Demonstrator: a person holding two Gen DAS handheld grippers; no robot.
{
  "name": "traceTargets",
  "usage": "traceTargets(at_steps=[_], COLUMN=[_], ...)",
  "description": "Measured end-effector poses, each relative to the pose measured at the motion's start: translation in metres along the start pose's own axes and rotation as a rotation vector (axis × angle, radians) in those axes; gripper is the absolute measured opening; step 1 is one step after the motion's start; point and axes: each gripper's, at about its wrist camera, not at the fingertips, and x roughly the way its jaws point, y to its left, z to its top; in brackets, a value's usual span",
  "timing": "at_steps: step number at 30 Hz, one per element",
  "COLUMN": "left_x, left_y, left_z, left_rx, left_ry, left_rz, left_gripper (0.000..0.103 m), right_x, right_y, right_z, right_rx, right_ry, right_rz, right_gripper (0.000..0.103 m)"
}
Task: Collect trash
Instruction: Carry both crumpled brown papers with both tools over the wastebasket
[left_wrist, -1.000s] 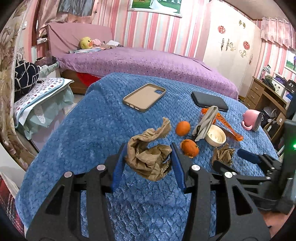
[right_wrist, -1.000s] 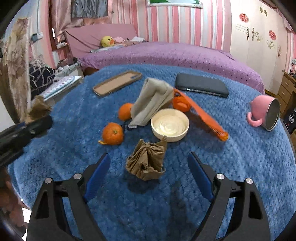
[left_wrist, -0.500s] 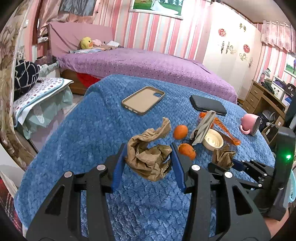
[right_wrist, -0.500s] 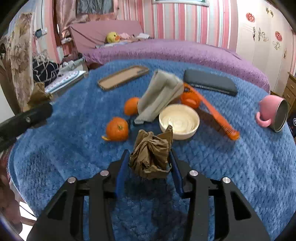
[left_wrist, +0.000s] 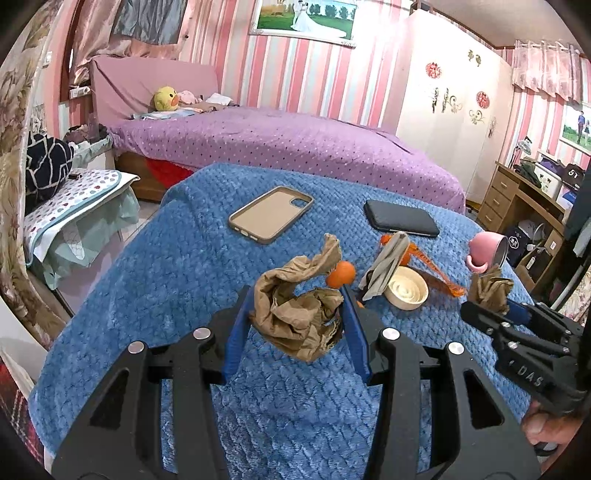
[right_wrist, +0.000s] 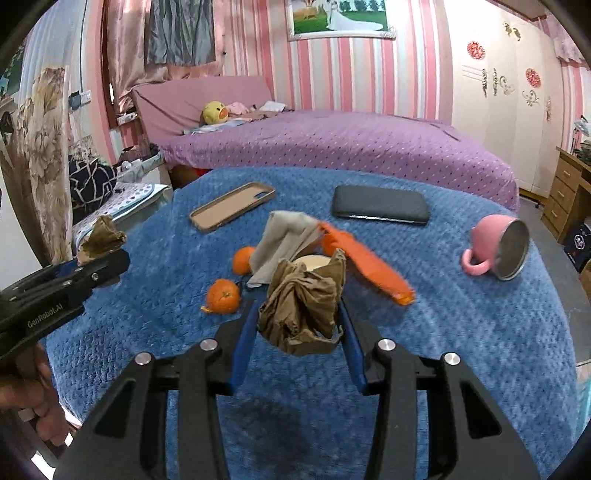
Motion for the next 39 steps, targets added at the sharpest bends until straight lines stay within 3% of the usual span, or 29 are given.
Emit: traceTargets(at_steps=[12,39], left_x=[-0.009,-0.023], left_y=[-0.033,-0.143], left_z=[0.008,0.000], left_rx=[0.032,0.108], left_ry=[-0.042,-0.084], left_rz=[-0.021,-0.143], left_gripper=[0.046,0.046], right_x=[-0.062,-0.167], right_y=[-0.073,-0.188], right_z=[0.015,0.002], right_rx=[0.101,0.204], right_ry=[-0.148,-0.268], right_rz=[-0.082,-0.250], right_gripper=[0.043,0.043])
